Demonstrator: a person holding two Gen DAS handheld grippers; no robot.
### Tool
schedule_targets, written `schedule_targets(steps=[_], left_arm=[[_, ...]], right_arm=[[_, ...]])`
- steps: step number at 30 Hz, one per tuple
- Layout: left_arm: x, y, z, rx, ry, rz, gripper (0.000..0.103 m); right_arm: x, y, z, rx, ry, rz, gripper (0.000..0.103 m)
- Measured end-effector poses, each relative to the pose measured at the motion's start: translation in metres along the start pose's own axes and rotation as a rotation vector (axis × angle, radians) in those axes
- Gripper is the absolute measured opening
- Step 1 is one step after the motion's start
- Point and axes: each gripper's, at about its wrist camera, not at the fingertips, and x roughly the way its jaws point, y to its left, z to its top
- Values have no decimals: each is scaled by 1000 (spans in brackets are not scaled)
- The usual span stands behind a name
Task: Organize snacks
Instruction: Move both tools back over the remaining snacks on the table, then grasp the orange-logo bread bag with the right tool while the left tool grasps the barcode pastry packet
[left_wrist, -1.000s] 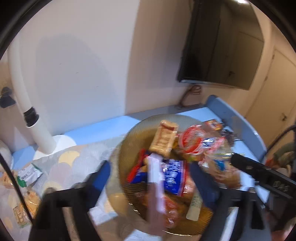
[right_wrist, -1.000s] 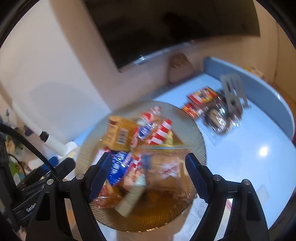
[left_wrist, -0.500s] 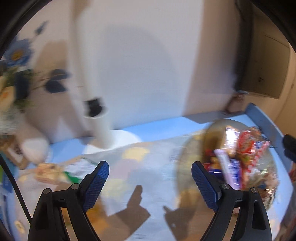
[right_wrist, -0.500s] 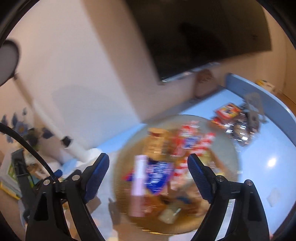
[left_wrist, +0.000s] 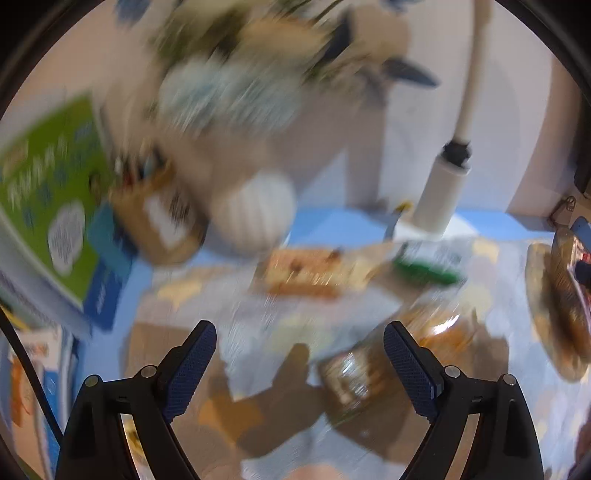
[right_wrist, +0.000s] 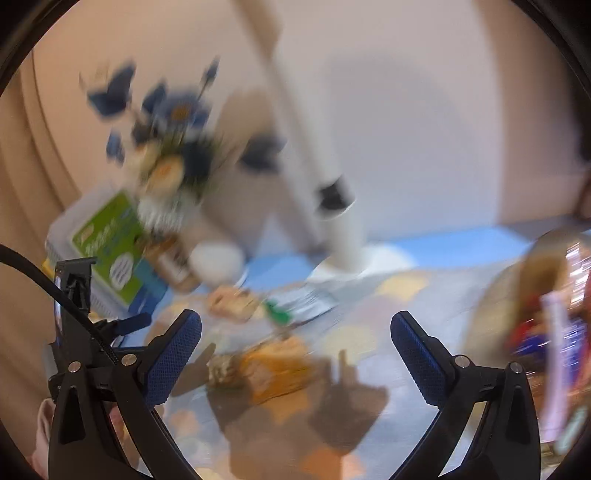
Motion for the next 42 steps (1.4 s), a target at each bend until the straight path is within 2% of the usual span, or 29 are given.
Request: schedule_targets(steps=[4, 9, 14, 19, 23, 31, 38, 42], left_arm=[[17, 15, -31, -17, 46, -76, 90], [35, 14, -54, -43, 78, -181, 90], [34, 11, -59, -46, 46, -195, 91], [35, 11, -62, -48, 14, -191, 96], [39, 4, -62, -12, 5, -164, 102], [45, -14, -62, 62, 25, -72, 103], [46, -15, -61, 59, 25, -59, 103], [49, -17, -59, 59, 28, -47, 103]], right_arm=[[44, 15, -25, -42, 86, 9, 103], [73, 18, -42, -39, 150, 10, 103], [88, 15, -47, -43, 158, 15, 103], [106, 9, -58, -26, 178, 18, 103], [106, 10, -58, -33, 168, 13, 103], [117, 32, -61, -161, 209, -127, 103], [114, 28, -61, -157, 205, -127, 103], [113, 32, -62, -171, 192, -228, 101]])
